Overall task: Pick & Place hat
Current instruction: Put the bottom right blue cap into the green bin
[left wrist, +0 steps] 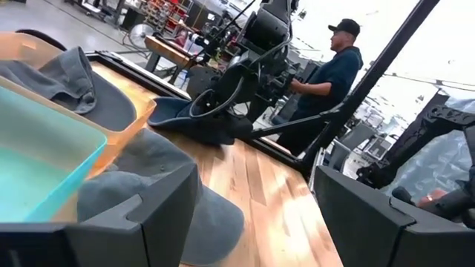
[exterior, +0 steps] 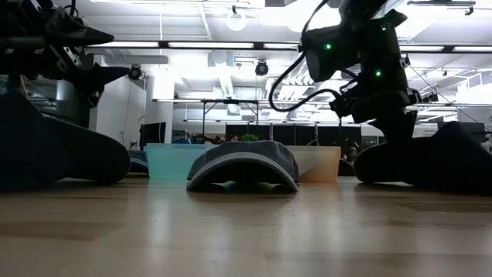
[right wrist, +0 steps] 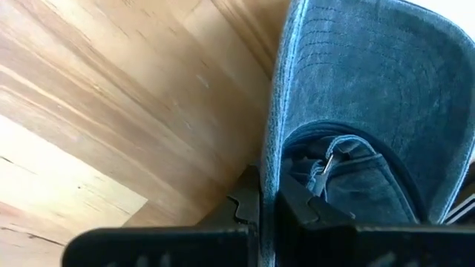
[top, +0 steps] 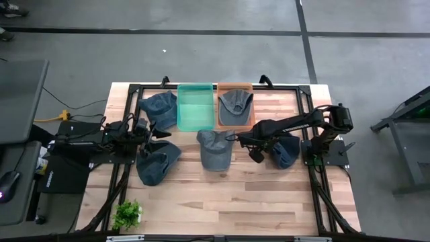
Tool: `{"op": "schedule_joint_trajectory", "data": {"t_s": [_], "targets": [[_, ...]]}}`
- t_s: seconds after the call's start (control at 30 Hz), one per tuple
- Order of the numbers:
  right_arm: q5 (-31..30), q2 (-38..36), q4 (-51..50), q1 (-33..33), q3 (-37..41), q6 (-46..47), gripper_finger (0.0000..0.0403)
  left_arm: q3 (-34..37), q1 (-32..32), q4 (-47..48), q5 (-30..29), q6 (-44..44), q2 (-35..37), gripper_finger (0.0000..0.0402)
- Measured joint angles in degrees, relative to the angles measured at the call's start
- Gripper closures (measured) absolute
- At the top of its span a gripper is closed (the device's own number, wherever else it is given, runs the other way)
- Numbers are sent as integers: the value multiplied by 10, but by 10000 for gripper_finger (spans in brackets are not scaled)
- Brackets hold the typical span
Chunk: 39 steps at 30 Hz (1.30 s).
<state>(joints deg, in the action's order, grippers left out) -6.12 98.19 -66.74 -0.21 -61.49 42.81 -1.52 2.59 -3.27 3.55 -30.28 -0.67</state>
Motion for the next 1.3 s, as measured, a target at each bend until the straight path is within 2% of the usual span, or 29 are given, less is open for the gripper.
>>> {"op": "schedule_joint_trajectory", "data": {"t_s": [0.17, 0.4, 0.6, 0.83, 0.93, 1.13, 1.3], "targets": [[2, 0, -10, 0, 0, -16, 399, 0, 0, 5, -44, -14, 0, 133], [-4, 0, -77, 4, -38, -44, 399, 0, 0, 4, -65, -46, 0, 133], [-11, 0, -136, 16, -114, -54, 399, 0, 0, 4, -88, -89, 0, 133], [-52, 0, -232, 26, -231, -49, 399, 0, 0, 4, -98, -128, 0, 133], [-59, -4, -232, 29, -278, -59, 399, 0, 0, 3, -100, -144, 0, 133], [-85, -6, -232, 36, -353, -141, 399, 0, 0, -1, -105, -188, 0, 133], [-136, -6, -233, 35, -380, -226, 399, 0, 0, -2, -98, -236, -1, 133]]}}
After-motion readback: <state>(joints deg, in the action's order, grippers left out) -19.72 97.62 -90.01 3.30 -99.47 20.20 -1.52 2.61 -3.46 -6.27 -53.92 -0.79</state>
